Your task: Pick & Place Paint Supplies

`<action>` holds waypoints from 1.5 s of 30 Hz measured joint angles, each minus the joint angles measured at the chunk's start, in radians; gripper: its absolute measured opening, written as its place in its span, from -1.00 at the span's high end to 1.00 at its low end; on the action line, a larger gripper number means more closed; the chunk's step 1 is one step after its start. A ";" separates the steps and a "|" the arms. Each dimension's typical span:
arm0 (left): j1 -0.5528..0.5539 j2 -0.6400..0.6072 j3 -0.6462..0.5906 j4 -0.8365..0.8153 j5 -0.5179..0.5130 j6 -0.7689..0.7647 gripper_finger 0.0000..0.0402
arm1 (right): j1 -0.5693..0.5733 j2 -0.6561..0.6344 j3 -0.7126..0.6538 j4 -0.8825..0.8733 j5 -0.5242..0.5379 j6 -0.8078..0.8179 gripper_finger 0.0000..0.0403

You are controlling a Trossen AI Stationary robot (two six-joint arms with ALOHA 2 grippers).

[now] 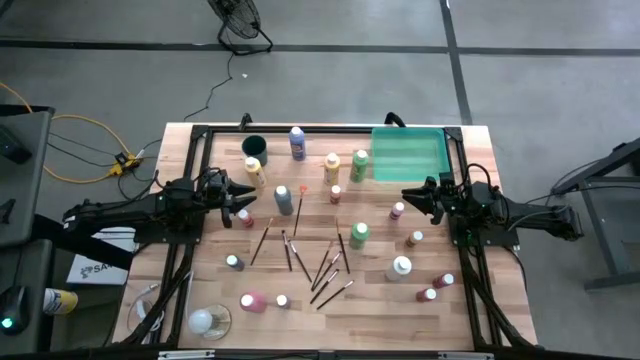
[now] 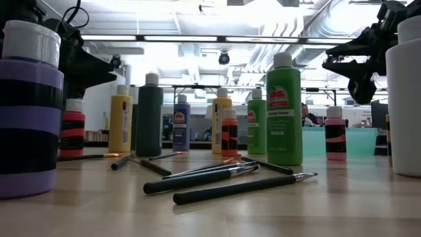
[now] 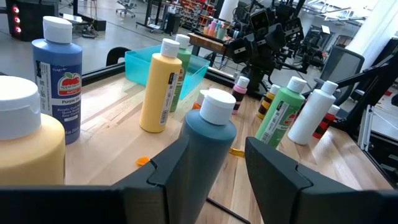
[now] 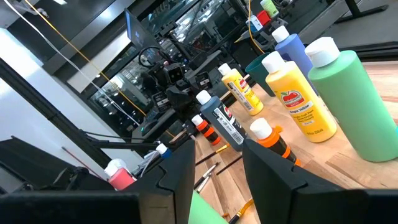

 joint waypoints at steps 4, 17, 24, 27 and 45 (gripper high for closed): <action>0.000 0.000 0.000 0.000 0.000 0.000 0.24 | 0.000 0.000 0.000 0.000 0.017 0.000 0.36; 0.000 0.000 0.000 0.000 0.000 0.000 0.24 | 0.000 0.202 0.267 -0.250 -0.052 0.094 0.36; 0.000 0.000 0.000 0.000 0.000 0.000 0.24 | -0.002 0.463 0.551 -0.651 -0.047 0.120 0.36; 0.000 0.000 0.000 0.000 0.000 0.000 0.24 | -0.015 0.583 0.654 -0.812 -0.041 0.157 0.36; 0.000 0.000 0.000 0.000 0.000 0.000 0.24 | -0.094 1.114 0.924 -1.082 -0.068 0.249 -0.23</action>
